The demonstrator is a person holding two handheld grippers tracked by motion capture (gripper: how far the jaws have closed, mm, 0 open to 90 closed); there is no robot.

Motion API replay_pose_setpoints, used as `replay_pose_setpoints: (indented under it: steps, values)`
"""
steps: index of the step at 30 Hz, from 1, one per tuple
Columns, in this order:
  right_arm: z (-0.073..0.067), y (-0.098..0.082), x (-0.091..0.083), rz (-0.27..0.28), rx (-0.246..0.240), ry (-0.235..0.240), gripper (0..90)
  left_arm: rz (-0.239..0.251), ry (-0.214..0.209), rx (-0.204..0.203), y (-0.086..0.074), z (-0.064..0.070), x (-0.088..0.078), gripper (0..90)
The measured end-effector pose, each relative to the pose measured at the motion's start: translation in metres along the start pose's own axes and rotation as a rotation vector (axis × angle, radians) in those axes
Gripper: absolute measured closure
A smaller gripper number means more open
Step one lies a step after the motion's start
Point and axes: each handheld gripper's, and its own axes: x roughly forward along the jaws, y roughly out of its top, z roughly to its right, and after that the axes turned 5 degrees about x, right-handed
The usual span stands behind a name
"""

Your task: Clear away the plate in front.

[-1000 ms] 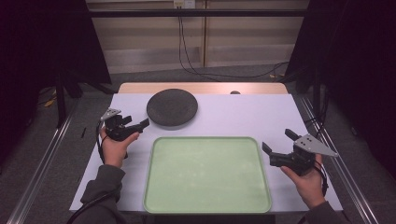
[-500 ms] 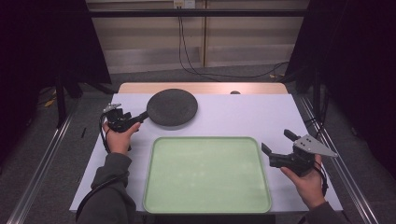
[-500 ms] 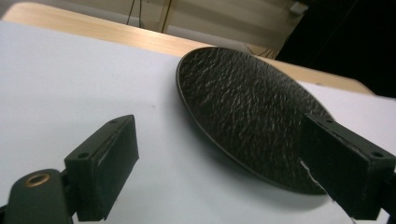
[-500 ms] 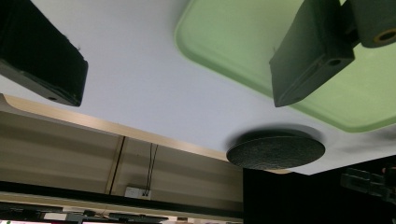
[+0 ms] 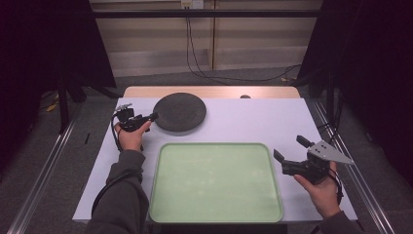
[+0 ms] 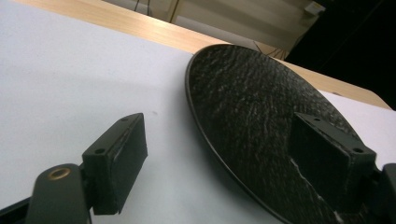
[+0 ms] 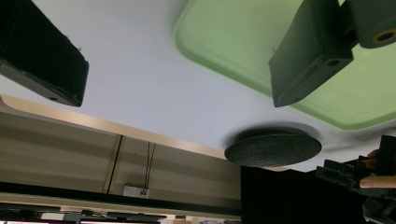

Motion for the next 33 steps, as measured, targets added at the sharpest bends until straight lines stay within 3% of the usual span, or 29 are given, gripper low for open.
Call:
replay_pose_setpoints:
  steps: [5, 9, 11, 12, 13, 14, 17, 19, 23, 25, 28, 33]
  values:
    - [0.002, 0.000, -0.001, 0.004, 0.009, -0.004, 4.2, -0.020, 0.010, 0.004, 0.006, -0.001, 0.007, 23.3]
    - [0.003, 0.000, -0.001, 0.009, 0.009, 0.007, 4.2, -0.014, 0.012, -0.045, 0.009, -0.003, 0.013, 24.9]
    - [0.002, 0.000, -0.001, 0.004, 0.014, 0.006, 4.2, -0.024, 0.020, -0.051, 0.009, -0.005, 0.016, 25.9]
    - [0.002, 0.000, 0.000, 0.004, 0.014, 0.011, 4.3, -0.015, 0.011, -0.077, 0.009, -0.005, 0.017, 28.0]
    - [0.002, 0.000, 0.000, 0.004, 0.018, 0.009, 4.3, -0.014, 0.006, -0.083, 0.008, -0.005, 0.019, 29.3]
    - [0.002, 0.000, 0.000, 0.005, 0.016, 0.008, 4.3, -0.014, 0.022, -0.062, 0.008, -0.005, 0.021, 29.4]
    - [0.002, 0.000, 0.000, 0.005, 0.017, 0.014, 4.4, -0.016, 0.005, -0.083, 0.008, -0.005, 0.024, 29.8]
    - [0.002, 0.000, -0.001, 0.005, 0.019, 0.016, 4.4, -0.015, -0.006, -0.137, 0.005, -0.004, 0.029, 30.5]
    - [0.002, 0.000, -0.001, 0.007, 0.020, 0.016, 4.4, -0.011, -0.013, -0.170, 0.004, -0.006, 0.035, 31.3]
    - [0.002, 0.001, -0.001, 0.010, 0.020, 0.025, 4.5, -0.010, -0.015, -0.171, 0.002, -0.007, 0.039, 33.9]
    - [0.002, 0.000, -0.001, 0.006, 0.025, 0.020, 4.6, -0.013, -0.004, -0.198, 0.001, -0.007, 0.041, 36.6]
    - [0.002, 0.001, 0.000, 0.004, 0.026, 0.025, 4.7, -0.017, -0.023, -0.240, 0.001, -0.007, 0.045, 44.8]
